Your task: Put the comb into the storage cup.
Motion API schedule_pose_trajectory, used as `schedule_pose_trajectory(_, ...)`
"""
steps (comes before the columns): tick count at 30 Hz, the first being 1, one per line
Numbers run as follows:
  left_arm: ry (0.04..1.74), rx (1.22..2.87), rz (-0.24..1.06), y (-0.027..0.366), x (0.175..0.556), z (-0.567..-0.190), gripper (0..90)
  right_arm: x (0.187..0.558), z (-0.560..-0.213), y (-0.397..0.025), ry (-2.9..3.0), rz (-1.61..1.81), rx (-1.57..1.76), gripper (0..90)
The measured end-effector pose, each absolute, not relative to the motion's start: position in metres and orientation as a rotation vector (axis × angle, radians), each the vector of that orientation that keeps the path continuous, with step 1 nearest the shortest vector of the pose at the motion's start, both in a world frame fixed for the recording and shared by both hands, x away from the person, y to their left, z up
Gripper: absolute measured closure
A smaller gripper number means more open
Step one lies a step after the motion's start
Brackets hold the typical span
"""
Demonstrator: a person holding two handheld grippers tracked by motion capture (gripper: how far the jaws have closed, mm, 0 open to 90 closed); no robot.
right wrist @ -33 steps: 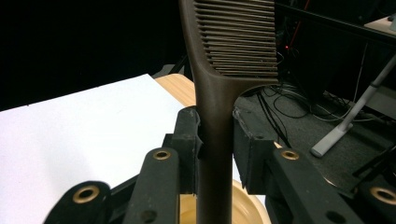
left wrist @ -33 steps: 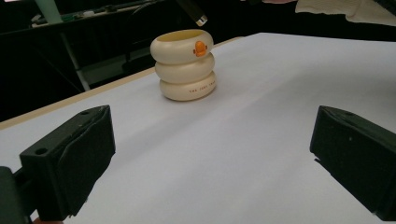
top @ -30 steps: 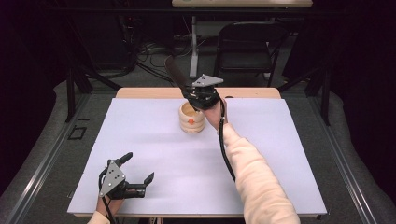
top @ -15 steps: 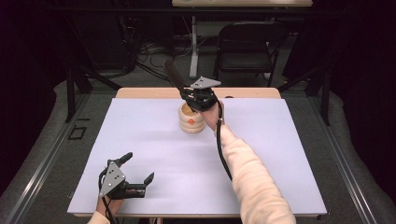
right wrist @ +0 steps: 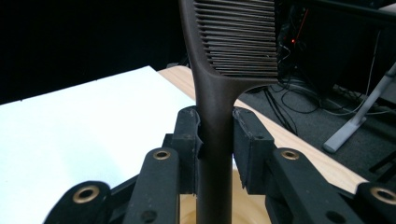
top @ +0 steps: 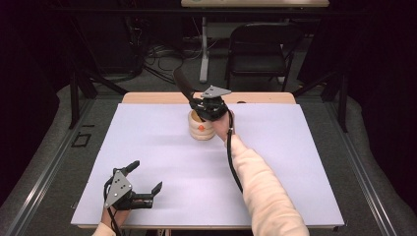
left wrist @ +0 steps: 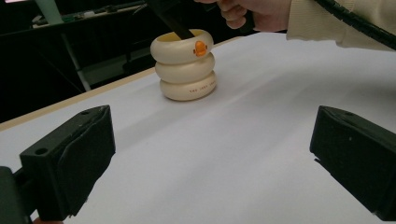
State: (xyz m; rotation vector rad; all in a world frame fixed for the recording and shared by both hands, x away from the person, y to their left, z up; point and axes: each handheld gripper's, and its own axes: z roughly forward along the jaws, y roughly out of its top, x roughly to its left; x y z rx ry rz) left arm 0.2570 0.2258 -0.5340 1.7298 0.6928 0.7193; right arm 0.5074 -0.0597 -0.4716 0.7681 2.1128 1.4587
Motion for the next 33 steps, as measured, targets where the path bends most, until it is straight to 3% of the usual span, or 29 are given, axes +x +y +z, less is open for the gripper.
schedule_pose_trajectory(33, 0.694, 1.735, 0.725, 0.226, 0.257, -0.534, 0.2, 0.508, -0.498, -0.072, 2.183, 1.457, 0.826, 72.0)
